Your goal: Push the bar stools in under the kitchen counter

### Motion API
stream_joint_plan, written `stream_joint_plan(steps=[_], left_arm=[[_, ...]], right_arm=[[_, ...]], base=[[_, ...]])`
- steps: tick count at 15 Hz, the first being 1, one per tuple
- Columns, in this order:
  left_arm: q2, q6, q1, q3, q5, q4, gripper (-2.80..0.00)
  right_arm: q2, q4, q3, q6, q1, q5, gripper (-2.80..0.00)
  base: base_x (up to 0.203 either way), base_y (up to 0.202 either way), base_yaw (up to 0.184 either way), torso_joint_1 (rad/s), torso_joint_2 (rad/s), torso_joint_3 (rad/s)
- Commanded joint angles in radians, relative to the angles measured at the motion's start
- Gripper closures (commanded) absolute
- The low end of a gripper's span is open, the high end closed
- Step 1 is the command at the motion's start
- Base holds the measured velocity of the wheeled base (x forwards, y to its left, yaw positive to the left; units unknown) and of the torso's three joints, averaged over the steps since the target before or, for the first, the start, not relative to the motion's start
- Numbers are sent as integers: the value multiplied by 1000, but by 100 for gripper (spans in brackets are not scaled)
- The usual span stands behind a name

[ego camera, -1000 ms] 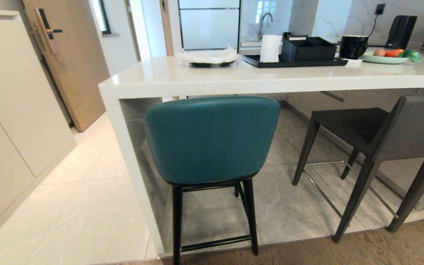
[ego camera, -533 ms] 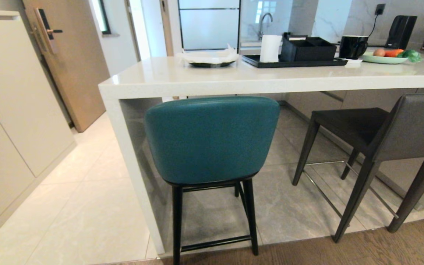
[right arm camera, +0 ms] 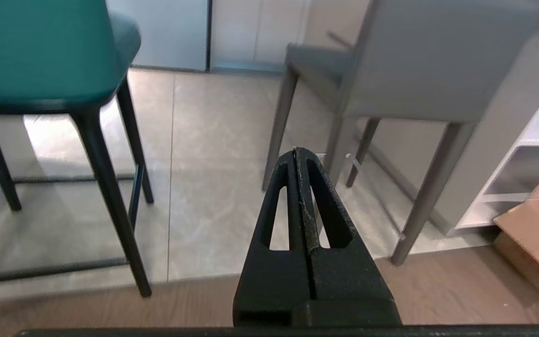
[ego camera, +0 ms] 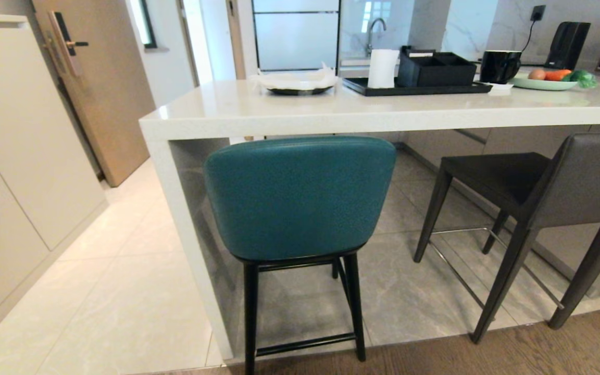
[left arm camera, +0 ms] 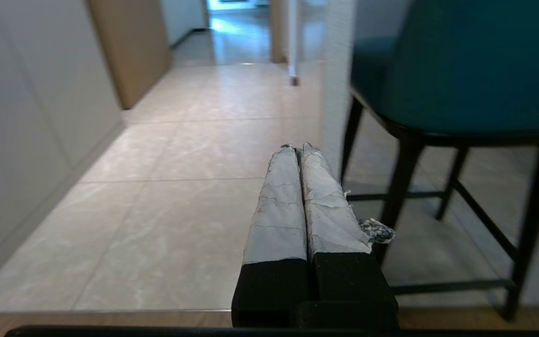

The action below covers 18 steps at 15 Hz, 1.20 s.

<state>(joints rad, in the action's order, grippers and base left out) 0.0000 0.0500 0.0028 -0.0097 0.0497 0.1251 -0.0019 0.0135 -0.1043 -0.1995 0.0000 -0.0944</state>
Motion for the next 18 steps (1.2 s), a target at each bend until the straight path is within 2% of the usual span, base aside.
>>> stream_joint_plan(steps=[1,3,6,10,18], left_arm=[[2,4,0,10,-39,-39,0],[2,5,0,10,-56,-134,0],[2,2,0,10,-55,-131,0],[2,-18,0,10,-53,-131,0],[2,-19,0,10,-53,-131,0]], right_arm=[[2,90,112,2,0,13,0],[2,52,106,13,0,84,0],[2,-43,103,83,0,138,0],[2,-27,106,161,2,105,0],[2,-28,106,150,0,109,0]], base=[[0,0,0,0,0,0],[0,0,0,0,0,0],[0,0,0,0,0,0],[0,0,0,0,0,0],[0,0,0,0,0,0]])
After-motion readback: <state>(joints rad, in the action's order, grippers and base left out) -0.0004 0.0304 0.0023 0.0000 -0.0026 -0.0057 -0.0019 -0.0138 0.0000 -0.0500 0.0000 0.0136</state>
